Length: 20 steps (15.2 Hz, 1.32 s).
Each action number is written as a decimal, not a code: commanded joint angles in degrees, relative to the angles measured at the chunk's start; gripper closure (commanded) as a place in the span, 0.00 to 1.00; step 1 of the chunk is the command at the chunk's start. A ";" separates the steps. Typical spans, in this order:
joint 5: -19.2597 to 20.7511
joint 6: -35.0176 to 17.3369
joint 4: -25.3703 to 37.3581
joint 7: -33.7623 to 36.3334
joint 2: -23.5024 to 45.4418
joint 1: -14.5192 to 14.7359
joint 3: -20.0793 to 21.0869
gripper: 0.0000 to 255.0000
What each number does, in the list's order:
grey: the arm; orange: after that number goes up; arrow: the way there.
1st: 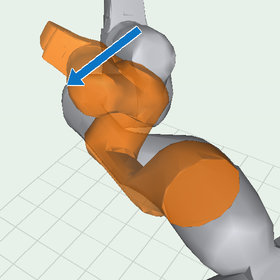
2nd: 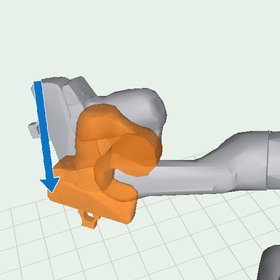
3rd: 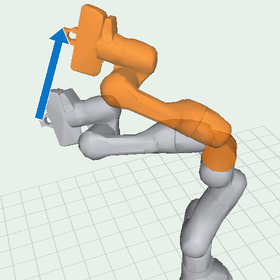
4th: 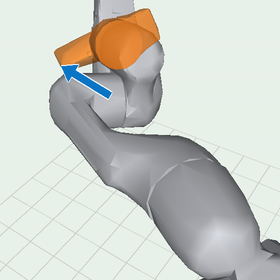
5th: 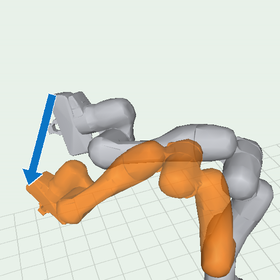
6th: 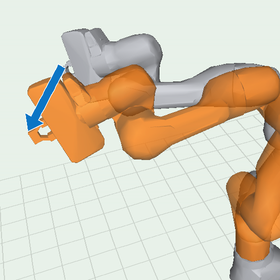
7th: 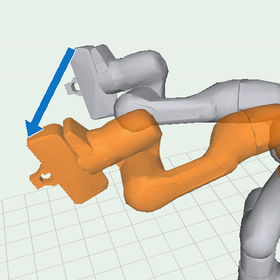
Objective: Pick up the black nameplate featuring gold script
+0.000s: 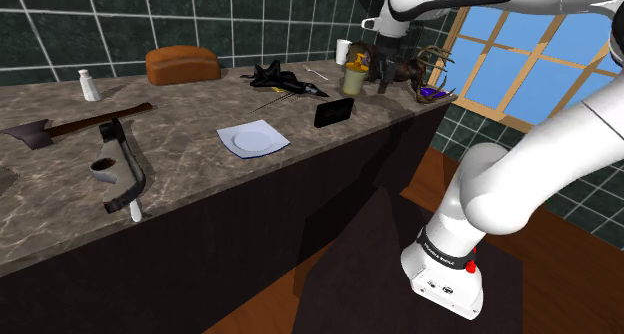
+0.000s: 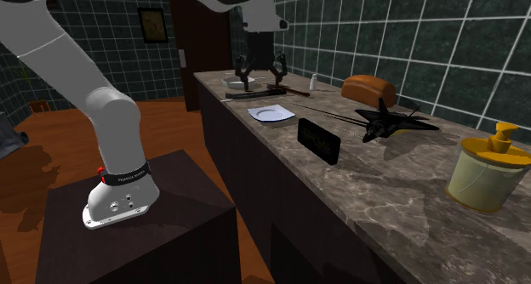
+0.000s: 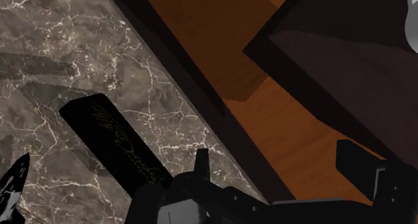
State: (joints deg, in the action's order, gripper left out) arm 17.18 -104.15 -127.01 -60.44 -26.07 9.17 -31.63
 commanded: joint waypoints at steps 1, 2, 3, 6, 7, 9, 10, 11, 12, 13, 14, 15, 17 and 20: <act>-1.17 -2.02 2.61 -6.12 4.55 1.64 -3.23 0.00; -2.10 -3.06 3.91 -9.20 6.98 2.43 -4.86 0.00; -3.24 -4.06 5.28 -12.36 9.53 3.20 -6.46 0.00; -8.19 -6.65 9.86 -22.50 18.02 5.04 -10.78 0.00; -10.33 -7.31 11.55 -26.08 21.11 5.36 -11.93 0.00; -15.17 -8.21 15.21 -33.35 27.59 5.27 -13.52 0.00; -17.69 -8.41 17.19 -36.92 30.86 4.72 -13.77 0.00; -20.14 -8.46 19.27 -40.34 34.07 3.88 -13.69 0.00; -22.44 -8.36 21.44 -43.57 37.19 2.80 -13.31 0.00; -24.53 -8.14 23.70 -46.56 40.17 1.50 -12.63 0.00; -26.45 -7.83 26.04 -49.34 43.05 0.20 -11.89 0.00; -28.10 -7.44 28.48 -51.88 45.79 -1.25 -10.92 0.00; -30.08 -6.77 32.10 -55.13 49.52 -3.40 -9.34 0.00; -30.63 -8.75 30.72 -55.41 50.25 -3.58 -8.93 0.00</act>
State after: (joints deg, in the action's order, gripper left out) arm -13.12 -112.43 -96.22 -115.58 23.71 5.74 -40.79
